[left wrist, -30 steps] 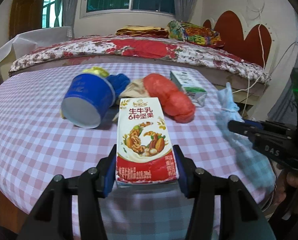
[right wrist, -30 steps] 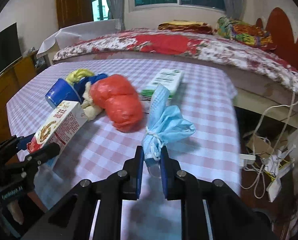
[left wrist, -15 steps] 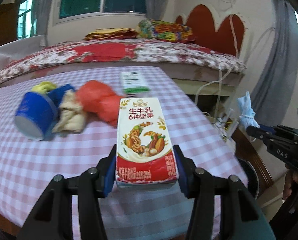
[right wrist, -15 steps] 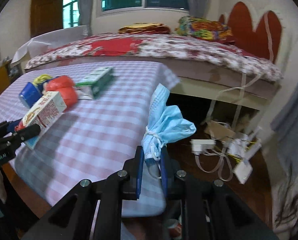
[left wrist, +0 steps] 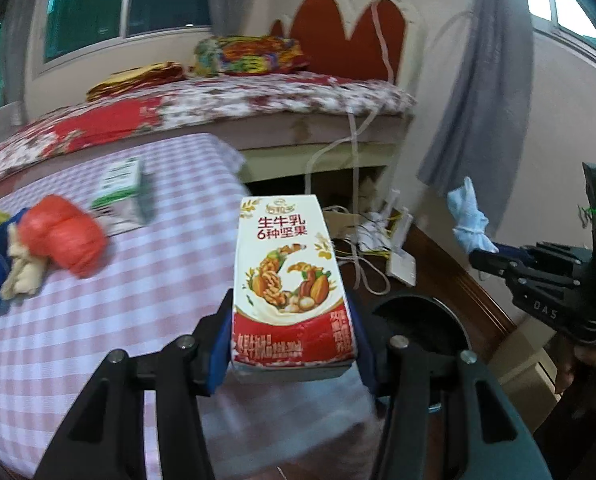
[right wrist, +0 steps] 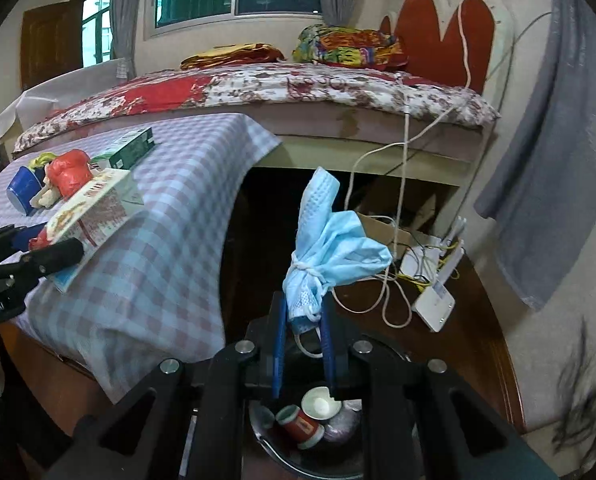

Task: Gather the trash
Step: 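Carry carton and mask over the black bin and open both tools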

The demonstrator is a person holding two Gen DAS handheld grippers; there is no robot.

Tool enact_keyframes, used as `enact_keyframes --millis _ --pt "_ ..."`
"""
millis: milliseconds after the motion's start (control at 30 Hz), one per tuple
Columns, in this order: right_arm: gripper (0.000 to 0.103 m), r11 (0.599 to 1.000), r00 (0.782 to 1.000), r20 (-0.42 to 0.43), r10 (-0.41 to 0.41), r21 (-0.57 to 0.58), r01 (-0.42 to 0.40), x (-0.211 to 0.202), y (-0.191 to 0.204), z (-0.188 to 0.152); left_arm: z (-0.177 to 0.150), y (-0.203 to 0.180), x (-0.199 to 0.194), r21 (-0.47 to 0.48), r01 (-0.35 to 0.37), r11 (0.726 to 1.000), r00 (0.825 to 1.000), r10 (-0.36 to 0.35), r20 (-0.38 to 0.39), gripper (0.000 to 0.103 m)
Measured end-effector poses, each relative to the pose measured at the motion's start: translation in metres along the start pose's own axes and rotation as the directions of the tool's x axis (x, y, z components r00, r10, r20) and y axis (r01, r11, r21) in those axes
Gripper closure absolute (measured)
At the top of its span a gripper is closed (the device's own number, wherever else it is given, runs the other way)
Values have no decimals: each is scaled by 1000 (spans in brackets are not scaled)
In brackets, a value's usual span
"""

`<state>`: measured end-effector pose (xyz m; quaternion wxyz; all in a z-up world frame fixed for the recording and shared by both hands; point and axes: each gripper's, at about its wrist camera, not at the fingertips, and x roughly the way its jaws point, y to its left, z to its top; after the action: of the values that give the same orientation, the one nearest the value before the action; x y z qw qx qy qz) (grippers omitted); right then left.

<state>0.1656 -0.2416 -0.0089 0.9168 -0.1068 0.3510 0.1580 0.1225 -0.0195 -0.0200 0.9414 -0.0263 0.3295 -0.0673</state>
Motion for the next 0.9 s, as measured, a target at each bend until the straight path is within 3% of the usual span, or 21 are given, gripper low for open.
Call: enact_keyframes --millis 533,900 --pt "86 998 996 -74 -52 36 55 -10 -47 -58 -14 -85 30 124 152 981 986 -141 -90 50" --pt "86 996 988 -143 -52 59 61 -3 -68 -94 -30 -116 53 168 210 963 968 -181 -172 50"
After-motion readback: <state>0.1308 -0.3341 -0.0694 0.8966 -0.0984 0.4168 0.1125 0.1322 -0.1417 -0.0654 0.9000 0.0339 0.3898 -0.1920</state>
